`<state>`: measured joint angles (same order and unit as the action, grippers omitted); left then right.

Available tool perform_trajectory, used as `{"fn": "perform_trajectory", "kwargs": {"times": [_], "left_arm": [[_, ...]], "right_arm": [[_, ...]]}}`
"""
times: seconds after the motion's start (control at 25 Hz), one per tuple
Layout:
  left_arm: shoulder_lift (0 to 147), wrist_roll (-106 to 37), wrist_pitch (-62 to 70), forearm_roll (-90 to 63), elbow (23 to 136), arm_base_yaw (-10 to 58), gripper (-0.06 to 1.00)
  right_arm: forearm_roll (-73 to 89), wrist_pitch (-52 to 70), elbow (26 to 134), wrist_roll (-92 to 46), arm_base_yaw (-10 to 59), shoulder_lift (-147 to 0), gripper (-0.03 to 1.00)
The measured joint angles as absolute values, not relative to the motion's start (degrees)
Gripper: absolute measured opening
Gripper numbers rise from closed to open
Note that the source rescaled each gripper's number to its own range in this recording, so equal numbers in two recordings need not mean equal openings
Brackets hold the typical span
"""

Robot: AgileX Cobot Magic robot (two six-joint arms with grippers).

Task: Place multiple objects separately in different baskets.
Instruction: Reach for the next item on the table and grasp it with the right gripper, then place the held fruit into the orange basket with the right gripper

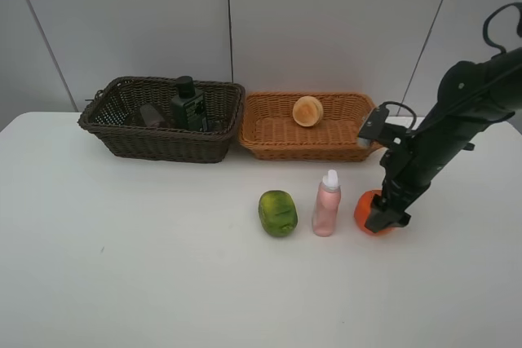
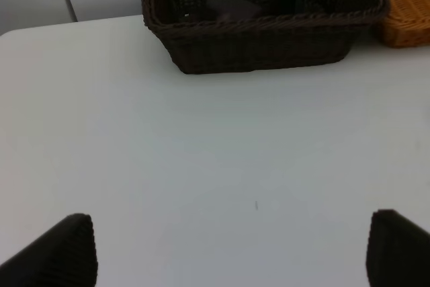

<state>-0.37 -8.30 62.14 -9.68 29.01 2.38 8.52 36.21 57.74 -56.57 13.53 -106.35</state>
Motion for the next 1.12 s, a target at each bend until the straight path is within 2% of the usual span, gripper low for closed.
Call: {"fn": "perform_trajectory", "kwargs": {"times": [0.4, 0.48, 0.52, 0.6, 1.12], "left_arm": [[-0.4, -8.3, 62.1, -9.7, 29.0, 2.4, 0.98], [-0.4, -8.3, 62.1, -9.7, 29.0, 2.4, 0.98], [-0.4, -8.3, 62.1, -9.7, 29.0, 2.4, 0.98], [-0.4, -8.3, 62.1, -9.7, 29.0, 2.4, 0.98], [-0.4, -8.3, 62.1, -9.7, 29.0, 2.4, 0.98]], "right_arm": [[9.2, 36.5, 57.7, -56.6, 13.5, -108.7, 0.99], [9.2, 36.6, 57.7, -56.6, 13.5, -108.9, 0.91], [9.2, 36.6, 57.7, -56.6, 13.5, -108.9, 0.82], [9.1, 36.6, 57.7, -56.6, 13.5, -108.9, 0.54], [9.1, 36.8, 57.8, -56.6, 13.5, -108.9, 0.55]]}}
